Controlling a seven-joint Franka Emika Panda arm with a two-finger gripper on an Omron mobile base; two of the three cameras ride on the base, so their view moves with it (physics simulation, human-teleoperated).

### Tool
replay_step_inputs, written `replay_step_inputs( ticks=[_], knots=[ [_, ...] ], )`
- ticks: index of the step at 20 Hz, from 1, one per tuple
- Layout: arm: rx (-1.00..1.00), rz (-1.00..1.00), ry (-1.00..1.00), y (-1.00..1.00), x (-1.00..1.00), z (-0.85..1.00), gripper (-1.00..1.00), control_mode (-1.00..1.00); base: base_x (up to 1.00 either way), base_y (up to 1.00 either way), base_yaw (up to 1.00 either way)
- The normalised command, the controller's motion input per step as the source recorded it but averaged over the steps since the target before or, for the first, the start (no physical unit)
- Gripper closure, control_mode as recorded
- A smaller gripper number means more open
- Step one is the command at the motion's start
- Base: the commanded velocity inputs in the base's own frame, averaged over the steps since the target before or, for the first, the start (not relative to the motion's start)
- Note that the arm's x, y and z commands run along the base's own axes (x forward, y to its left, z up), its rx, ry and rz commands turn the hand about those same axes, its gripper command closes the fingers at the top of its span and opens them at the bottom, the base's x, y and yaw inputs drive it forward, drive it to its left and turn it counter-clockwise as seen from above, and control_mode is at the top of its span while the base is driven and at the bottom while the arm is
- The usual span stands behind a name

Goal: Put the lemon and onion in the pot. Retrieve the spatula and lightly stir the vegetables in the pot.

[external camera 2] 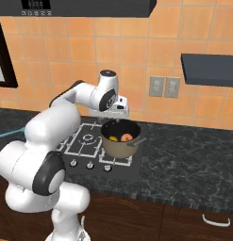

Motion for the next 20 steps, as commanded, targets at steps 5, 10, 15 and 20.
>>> replay_step_inputs(
  ticks=[5,10,15,20],
  knots=[
    [-0.04,0.0,0.01,0.94,-0.33,0.43,-1.0,-1.0,0.0,0.0,0.0],
    [0.0,0.01,0.0,0.7,-0.16,0.04,-1.0,-1.0,0.0,0.0,0.0],
    [0.0,0.07,0.0,0.88,-0.01,0.0,-1.0,-1.0,0.0,0.0,0.0],
    [0.0,0.21,0.0,1.0,0.01,-0.05,-1.0,-1.0,0.0,0.0,0.0]
  ],
)
